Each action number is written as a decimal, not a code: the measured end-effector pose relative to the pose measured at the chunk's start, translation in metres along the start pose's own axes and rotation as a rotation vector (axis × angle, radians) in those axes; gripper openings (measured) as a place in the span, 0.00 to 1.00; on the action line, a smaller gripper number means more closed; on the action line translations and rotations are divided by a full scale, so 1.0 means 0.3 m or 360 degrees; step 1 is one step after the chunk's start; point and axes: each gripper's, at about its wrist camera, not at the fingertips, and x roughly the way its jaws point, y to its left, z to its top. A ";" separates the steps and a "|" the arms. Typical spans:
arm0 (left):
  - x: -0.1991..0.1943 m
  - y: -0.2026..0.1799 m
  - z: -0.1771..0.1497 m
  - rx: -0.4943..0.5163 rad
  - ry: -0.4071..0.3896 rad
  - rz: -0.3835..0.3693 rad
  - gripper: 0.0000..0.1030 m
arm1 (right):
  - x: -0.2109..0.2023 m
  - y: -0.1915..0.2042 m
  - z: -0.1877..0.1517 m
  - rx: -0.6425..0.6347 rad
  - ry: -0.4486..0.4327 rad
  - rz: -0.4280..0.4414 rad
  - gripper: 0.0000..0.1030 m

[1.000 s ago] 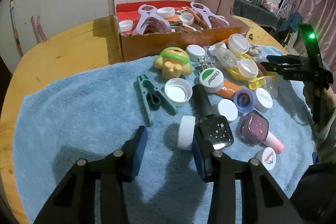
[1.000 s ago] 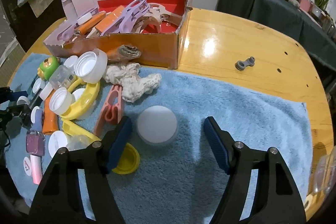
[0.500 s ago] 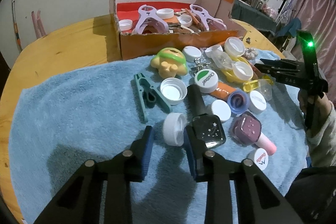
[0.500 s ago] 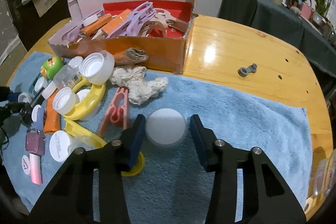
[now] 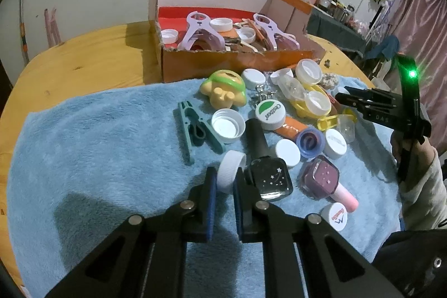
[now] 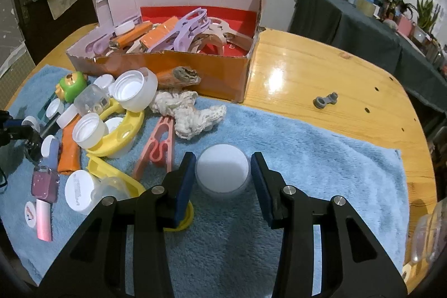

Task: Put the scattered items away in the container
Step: 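Close left tool on the white cap while right tool closes on white lid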

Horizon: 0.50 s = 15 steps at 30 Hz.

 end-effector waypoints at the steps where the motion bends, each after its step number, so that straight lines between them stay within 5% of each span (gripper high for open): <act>1: -0.002 -0.001 0.000 -0.0002 -0.0001 -0.0005 0.12 | -0.003 -0.002 0.001 0.0004 -0.0004 -0.0001 0.38; 15: -0.062 -0.019 0.021 -0.0001 -0.0079 -0.0002 0.12 | -0.068 -0.001 0.017 0.0010 -0.0057 0.0007 0.38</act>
